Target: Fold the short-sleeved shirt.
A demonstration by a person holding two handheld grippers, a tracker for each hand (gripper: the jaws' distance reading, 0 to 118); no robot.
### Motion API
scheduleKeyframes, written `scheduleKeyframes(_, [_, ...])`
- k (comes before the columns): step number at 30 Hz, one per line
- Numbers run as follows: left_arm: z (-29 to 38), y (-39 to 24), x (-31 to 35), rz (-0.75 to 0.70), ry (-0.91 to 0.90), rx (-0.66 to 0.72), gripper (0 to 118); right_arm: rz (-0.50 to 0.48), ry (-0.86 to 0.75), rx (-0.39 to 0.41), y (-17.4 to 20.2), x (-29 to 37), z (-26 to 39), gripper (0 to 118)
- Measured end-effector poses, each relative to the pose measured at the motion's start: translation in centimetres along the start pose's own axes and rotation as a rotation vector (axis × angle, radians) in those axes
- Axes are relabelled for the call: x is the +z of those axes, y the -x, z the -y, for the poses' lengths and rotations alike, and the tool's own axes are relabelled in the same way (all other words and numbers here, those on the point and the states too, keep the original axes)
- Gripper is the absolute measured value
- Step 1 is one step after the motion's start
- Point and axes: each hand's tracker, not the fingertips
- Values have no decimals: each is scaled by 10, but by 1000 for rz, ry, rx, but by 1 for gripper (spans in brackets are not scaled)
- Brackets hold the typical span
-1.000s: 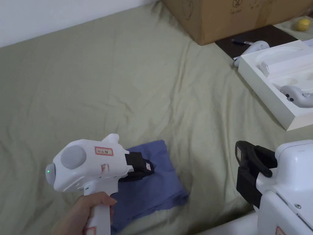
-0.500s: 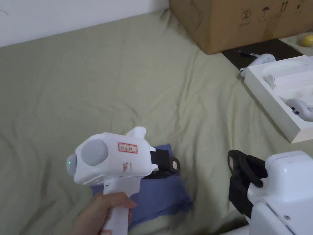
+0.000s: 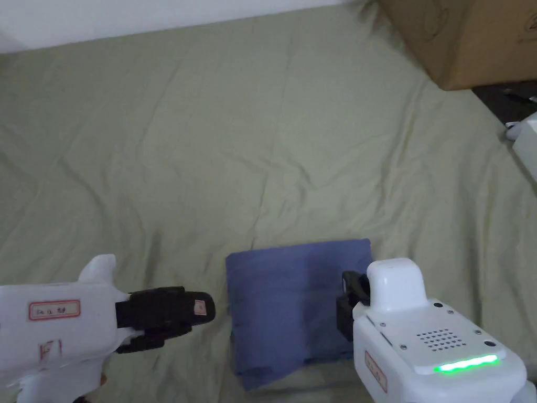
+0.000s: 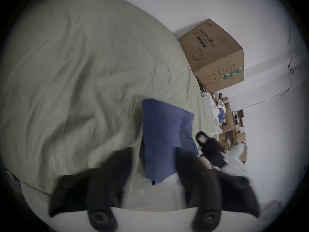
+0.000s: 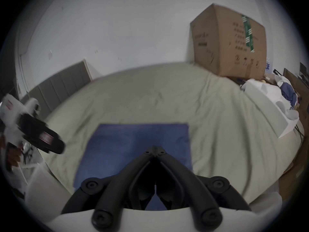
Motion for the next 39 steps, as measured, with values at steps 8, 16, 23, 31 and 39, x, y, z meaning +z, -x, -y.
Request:
scheduleKeyframes(8, [-17, 22, -59, 227, 80, 122, 103, 48, 26, 90, 4, -23, 24, 0])
scheduleKeyframes(16, [-37, 22, -132, 325, 230, 79, 103, 56, 3, 74, 4, -22, 28, 0])
scheduleKeyframes(23, [-41, 15, -140, 152, 225, 30, 33, 54, -4, 25, 3, -17, 23, 0])
scheduleKeyframes(31, [-55, 1, -104, 131, 221, -30, 31, 120, -320, -67, 23, 56, -58, 0])
scheduleKeyframes(39, [-113, 59, 4, -60, 140, -41, 31, 187, -600, 31, 88, 86, -108, 0])
